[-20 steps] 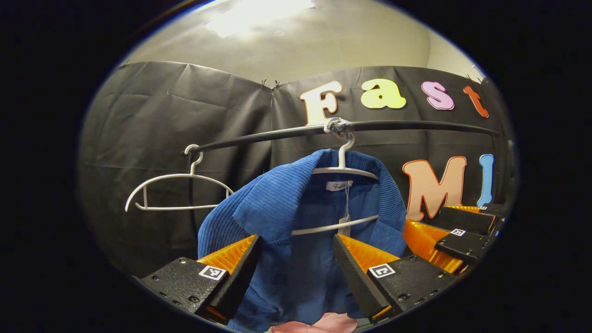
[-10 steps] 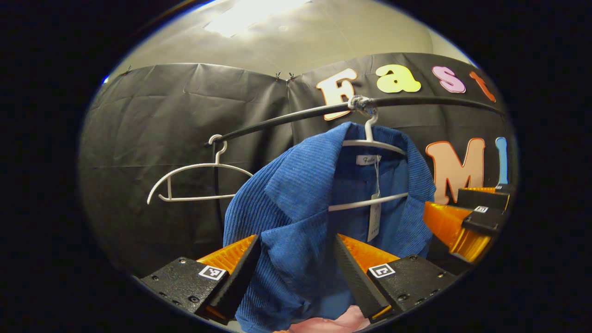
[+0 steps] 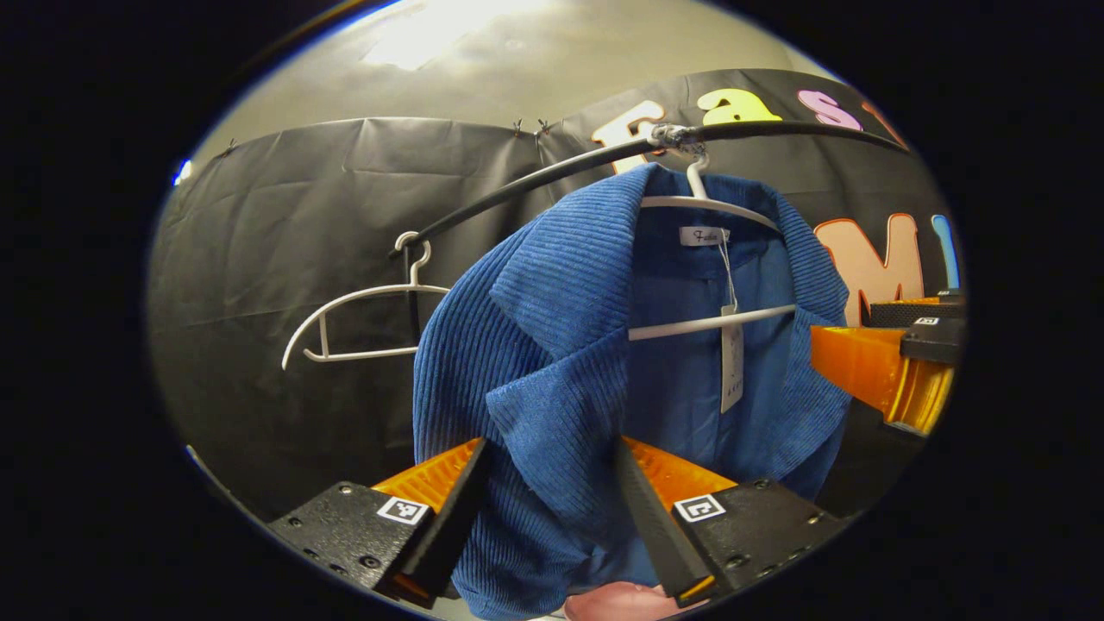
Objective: Grasp the clothes on the hanger with both hands and then place them into the laundry hamper below.
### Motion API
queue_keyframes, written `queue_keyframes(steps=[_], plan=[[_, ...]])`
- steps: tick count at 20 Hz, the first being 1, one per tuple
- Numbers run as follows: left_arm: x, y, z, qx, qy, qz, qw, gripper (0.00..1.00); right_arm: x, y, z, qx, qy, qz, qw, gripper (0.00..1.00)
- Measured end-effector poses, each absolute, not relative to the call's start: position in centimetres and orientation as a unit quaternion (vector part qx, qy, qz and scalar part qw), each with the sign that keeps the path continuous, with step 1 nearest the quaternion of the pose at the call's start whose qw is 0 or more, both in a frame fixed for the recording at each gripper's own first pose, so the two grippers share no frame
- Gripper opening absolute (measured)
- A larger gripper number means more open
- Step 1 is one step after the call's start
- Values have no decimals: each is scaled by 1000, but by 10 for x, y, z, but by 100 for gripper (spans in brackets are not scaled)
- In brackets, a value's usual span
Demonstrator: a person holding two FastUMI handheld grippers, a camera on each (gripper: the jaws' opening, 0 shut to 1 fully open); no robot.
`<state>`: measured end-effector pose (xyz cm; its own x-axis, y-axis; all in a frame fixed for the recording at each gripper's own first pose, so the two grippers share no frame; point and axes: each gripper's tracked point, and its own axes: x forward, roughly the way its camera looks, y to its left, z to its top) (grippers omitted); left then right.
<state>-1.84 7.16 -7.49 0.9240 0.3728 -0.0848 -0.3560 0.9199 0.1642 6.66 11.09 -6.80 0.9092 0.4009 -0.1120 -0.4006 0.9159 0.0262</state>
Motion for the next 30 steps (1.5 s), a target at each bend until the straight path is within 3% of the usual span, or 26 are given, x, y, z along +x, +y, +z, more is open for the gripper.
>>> queue_keyframes(steps=[6, 7, 14, 15, 18, 23, 25, 28, 30], plan=[[-13, 78, -76, 63, 67, 181, 979, 10, 86, 118, -90, -6, 72, 205, 976, 98], [-14, 76, -75, 62, 65, 174, 981, 4, 89, 120, -92, -8, 73, 204, 976, 98], [-26, 62, -64, 54, 63, 122, 989, 1, 102, 132, -112, -7, 94, 209, 973, 99], [-29, 60, -62, 54, 63, 114, 990, 1, 103, 132, -116, -6, 98, 207, 973, 82], [-38, 58, -53, 53, 60, 101, 992, 0, 107, 132, -120, -4, 110, 200, 974, 60], [-52, 65, -32, 39, 49, 101, 993, 1, 106, 132, -124, 4, 122, 202, 972, 15], [-56, 68, -26, 33, 49, 107, 992, 1, 104, 129, -129, 1, 136, 198, 971, 24], [-63, 74, -16, 35, 43, 116, 992, 1, 101, 127, -133, 16, 159, 188, 969, 2], [-66, 81, -10, 42, 39, 125, 990, 1, 103, 119, -132, 23, 167, 173, 970, 5]])
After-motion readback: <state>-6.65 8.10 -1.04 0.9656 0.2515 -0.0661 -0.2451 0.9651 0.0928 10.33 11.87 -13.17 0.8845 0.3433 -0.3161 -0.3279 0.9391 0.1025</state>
